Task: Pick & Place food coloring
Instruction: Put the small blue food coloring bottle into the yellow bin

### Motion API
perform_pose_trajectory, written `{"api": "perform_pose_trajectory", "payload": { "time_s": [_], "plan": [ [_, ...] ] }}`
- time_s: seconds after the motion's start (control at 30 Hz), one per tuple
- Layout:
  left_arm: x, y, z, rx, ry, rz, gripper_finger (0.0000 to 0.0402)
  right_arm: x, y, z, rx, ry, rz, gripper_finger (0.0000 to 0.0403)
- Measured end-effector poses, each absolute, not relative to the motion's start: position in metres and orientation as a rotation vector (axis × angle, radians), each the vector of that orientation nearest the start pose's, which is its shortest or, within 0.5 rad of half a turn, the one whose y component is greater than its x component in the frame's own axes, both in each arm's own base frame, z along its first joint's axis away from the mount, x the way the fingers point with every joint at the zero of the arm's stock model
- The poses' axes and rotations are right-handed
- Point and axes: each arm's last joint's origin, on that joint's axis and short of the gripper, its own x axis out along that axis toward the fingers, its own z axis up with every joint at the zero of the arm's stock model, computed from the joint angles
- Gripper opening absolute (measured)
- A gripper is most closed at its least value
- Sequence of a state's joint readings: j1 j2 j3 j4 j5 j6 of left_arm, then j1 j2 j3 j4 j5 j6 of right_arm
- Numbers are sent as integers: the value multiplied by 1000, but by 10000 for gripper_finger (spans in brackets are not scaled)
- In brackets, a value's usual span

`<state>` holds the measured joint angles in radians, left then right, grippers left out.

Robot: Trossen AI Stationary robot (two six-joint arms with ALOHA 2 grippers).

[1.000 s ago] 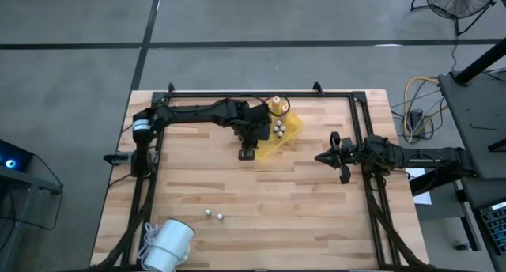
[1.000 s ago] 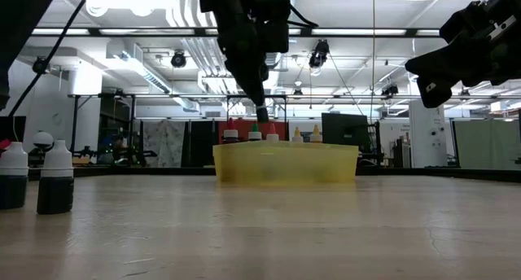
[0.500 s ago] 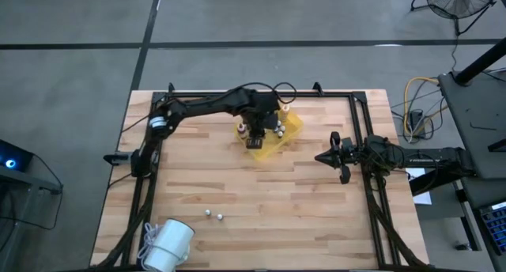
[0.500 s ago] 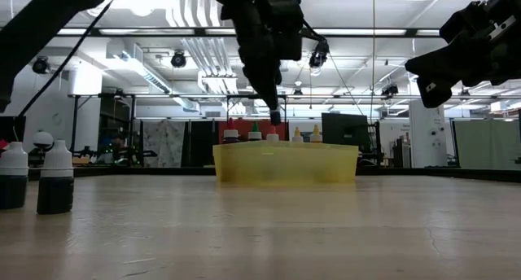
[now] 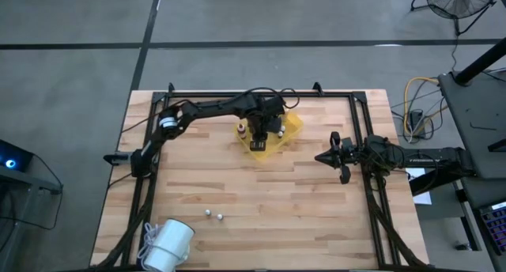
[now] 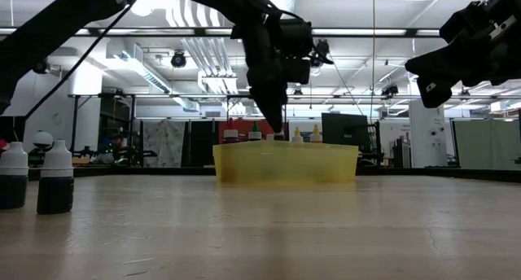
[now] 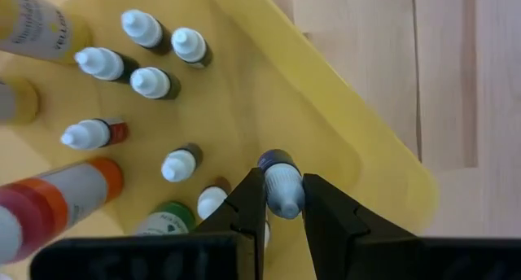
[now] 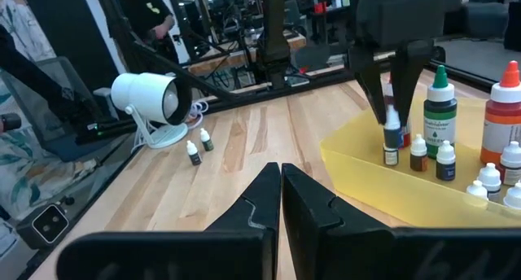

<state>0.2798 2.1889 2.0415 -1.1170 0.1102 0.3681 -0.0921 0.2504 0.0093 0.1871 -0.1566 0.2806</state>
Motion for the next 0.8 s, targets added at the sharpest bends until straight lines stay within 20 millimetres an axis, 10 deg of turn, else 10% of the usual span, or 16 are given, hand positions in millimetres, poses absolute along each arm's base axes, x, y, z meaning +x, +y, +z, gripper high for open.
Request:
{"api": "perform_pose_trajectory", "payload": {
  "time_s": [0.8],
  "plan": [
    [447, 120, 212, 125, 1306, 0, 42, 113, -6, 163, 287, 62, 57, 9]
  ]
}}
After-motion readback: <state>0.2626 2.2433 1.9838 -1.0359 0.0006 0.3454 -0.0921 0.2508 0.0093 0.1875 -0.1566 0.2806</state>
